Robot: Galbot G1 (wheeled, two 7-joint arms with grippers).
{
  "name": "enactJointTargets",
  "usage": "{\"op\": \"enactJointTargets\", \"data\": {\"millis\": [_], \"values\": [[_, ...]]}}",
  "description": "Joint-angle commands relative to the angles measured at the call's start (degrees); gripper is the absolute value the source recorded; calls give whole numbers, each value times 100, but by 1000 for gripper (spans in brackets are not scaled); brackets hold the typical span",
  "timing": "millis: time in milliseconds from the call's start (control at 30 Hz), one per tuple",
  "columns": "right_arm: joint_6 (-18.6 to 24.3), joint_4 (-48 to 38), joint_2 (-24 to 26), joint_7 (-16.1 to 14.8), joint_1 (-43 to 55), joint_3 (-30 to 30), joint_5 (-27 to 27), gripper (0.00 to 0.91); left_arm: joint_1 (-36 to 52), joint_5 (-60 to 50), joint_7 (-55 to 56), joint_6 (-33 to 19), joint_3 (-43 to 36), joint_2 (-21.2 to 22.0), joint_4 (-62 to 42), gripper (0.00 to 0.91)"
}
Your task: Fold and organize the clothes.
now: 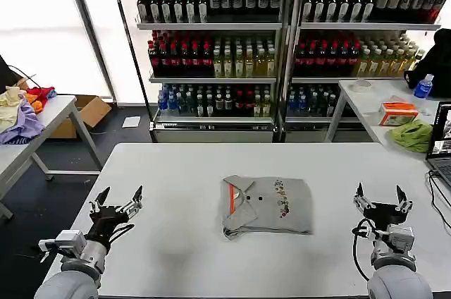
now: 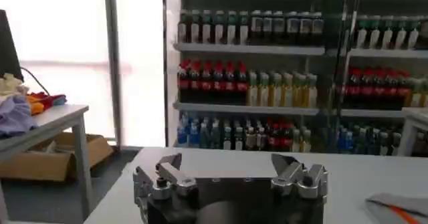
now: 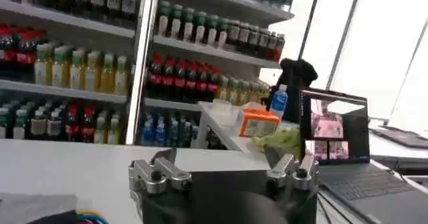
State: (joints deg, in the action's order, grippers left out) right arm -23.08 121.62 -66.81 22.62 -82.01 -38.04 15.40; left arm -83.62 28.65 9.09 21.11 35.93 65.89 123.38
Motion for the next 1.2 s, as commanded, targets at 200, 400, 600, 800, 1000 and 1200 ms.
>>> {"op": "enactJointTargets", "data": {"millis": [200,400,600,800,1000,1200], "values": [[32,27,-29,-18,-62,-37,-76,907,-22,-11,1,-7,58,-4,8,907],[20,35,-22,-24,-67,-34,-89,907,-58,-169,-179,17,146,-36,81,907],[19,30,-30,-31,-61,-11,-94,907,-29,-159,-162,20,161,-61,-1,907],[16,-19,-97,-33,-6,97,-146,907,29,-153,-147,6,145,-17,-64,907],[22,-55,-88,-36,-4,97,-152,907,57,-173,-170,-16,112,-1,-147,907],[10,-69,-87,-42,21,72,-143,907,98,-190,-205,-9,115,-22,-186,907]]}}
